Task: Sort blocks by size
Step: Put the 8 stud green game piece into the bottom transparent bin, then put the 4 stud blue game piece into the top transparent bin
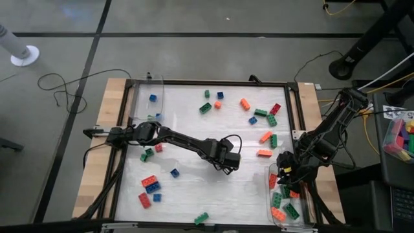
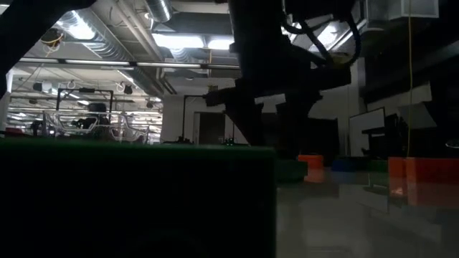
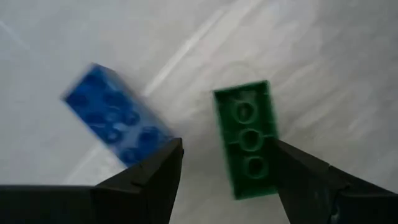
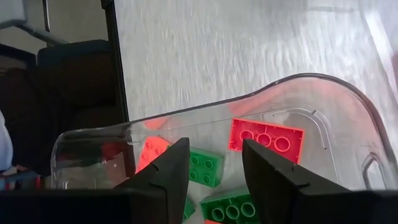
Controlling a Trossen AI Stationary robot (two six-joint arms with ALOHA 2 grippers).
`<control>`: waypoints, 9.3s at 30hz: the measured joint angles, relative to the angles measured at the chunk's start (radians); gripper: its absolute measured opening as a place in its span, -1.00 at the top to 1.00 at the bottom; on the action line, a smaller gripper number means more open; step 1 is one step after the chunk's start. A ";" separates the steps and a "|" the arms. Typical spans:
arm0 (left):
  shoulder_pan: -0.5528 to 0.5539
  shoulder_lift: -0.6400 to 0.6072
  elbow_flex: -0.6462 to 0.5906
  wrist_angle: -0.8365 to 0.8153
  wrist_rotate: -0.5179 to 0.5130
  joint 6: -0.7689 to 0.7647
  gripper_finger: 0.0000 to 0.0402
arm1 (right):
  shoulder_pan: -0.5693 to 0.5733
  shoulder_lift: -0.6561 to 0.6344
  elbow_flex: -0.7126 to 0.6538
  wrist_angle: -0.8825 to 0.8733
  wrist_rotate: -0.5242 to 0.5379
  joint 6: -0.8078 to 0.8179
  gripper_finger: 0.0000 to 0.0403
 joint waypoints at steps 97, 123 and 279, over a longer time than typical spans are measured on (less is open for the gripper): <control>0.048 -0.021 -0.021 0.634 0.794 0.532 -0.07 | 0.000 0.199 0.014 0.359 0.104 -0.943 0.44; 0.141 -0.021 -0.021 0.082 0.558 0.572 0.20 | 0.000 0.164 0.207 -0.340 -0.209 0.040 0.22; 0.679 -0.947 -1.049 0.045 -0.206 0.399 -0.03 | -1.317 0.327 0.462 -0.329 -0.066 -1.258 -0.06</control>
